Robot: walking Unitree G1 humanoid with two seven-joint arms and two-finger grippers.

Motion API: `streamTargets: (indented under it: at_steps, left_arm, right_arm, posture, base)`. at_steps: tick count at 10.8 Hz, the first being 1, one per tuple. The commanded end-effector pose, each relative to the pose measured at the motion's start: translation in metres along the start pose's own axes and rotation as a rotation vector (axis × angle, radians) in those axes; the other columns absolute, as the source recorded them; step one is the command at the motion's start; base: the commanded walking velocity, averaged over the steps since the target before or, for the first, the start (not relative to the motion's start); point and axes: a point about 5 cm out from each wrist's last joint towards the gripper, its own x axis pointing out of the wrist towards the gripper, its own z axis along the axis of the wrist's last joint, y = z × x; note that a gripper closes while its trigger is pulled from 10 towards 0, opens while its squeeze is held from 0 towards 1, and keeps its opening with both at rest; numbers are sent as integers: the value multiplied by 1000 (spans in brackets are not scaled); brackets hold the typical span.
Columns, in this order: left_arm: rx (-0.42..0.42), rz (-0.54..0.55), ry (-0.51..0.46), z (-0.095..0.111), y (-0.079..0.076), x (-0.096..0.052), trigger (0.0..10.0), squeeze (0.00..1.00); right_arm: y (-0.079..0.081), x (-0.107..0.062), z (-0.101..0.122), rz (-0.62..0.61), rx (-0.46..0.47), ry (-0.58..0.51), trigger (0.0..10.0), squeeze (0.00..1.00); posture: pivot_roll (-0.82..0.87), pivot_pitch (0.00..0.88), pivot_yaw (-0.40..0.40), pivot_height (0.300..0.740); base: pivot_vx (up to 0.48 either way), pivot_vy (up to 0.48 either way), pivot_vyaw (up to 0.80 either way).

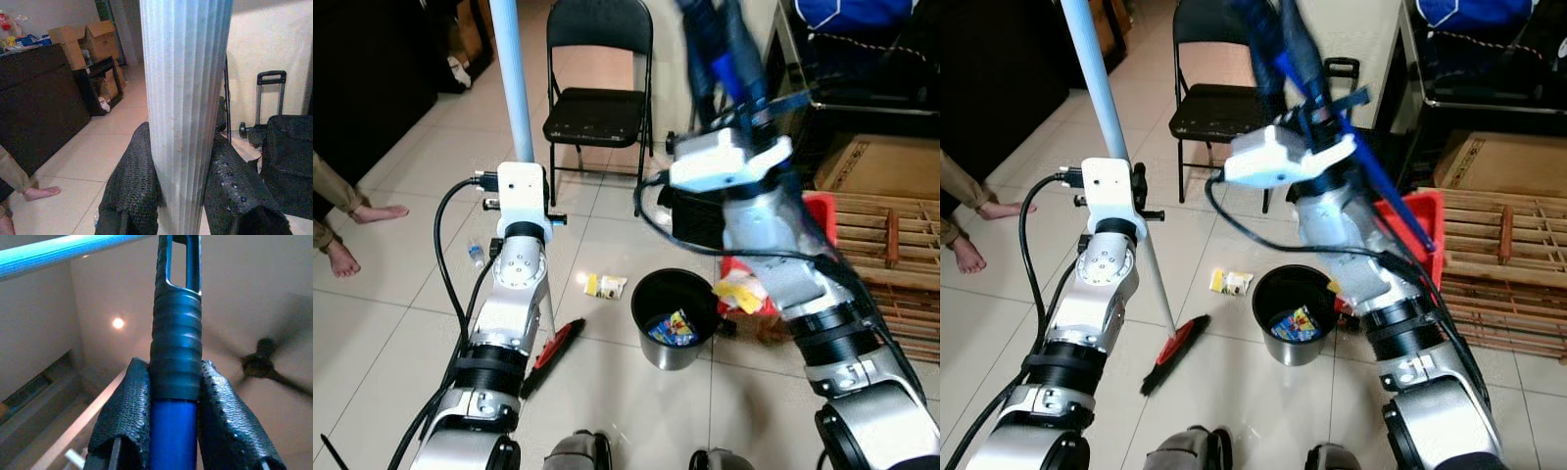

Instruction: Sweep floor

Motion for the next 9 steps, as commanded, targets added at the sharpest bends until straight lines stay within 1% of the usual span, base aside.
streamTargets:
  at_steps: [1, 9]
  left_arm:
    - [6, 12, -71, 14, 3, 3, 10000, 0]
    - [2, 11, -73, 14, 2, 2, 10000, 0]
  right_arm:
    - [-6, 8, 13, -17, -30, -101, 10000, 0]
    - [-4, 9, 15, -7, 21, -92, 10000, 0]
  posture:
    - [29, 81, 89, 740]
    - [28, 78, 85, 740]
  base:
    - [0, 0, 0]
    - [0, 0, 0]
